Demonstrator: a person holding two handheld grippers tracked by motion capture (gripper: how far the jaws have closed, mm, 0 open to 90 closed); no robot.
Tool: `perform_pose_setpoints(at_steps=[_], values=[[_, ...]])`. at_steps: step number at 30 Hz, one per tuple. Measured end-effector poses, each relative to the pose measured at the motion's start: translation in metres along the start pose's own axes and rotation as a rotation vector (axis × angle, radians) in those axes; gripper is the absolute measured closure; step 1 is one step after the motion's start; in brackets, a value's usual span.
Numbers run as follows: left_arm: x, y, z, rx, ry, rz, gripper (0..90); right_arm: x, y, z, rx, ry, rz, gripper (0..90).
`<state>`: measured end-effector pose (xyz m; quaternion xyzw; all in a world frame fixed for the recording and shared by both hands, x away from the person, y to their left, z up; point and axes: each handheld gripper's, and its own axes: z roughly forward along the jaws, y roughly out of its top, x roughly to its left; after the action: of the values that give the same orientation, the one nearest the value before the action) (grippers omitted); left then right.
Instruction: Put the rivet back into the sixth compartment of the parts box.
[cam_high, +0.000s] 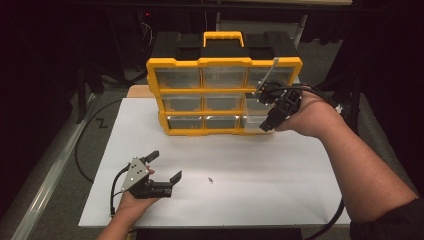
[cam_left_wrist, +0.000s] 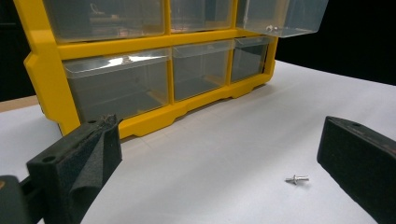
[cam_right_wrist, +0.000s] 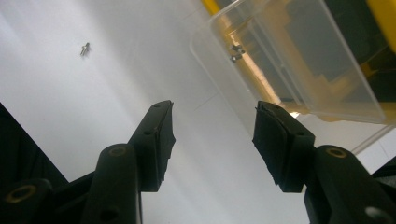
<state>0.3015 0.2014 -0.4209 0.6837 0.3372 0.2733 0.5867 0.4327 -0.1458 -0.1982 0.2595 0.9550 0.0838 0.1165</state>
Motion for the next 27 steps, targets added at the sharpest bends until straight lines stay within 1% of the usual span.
perform_pose_setpoints(at_steps=[10,13,19,21,27], values=[[0.0,0.0,0.0,-0.002,0.0,0.0,0.7,0.009,-0.012,0.017,-0.008,0.001,0.002,45.2],[0.0,0.0,0.0,0.0,0.0,0.001,0.7,0.012,-0.014,0.023,-0.005,0.01,0.004,44.2],[0.0,0.0,0.0,-0.002,-0.001,0.0,0.7,0.019,-0.017,0.033,-0.002,0.027,-0.011,43.4],[0.0,0.0,0.0,-0.003,-0.002,-0.001,0.7,0.022,-0.019,0.038,0.0,0.032,-0.025,42.5],[-0.001,0.0,0.0,-0.002,-0.003,0.0,0.7,0.032,-0.025,0.06,0.022,0.045,-0.028,38.0]])
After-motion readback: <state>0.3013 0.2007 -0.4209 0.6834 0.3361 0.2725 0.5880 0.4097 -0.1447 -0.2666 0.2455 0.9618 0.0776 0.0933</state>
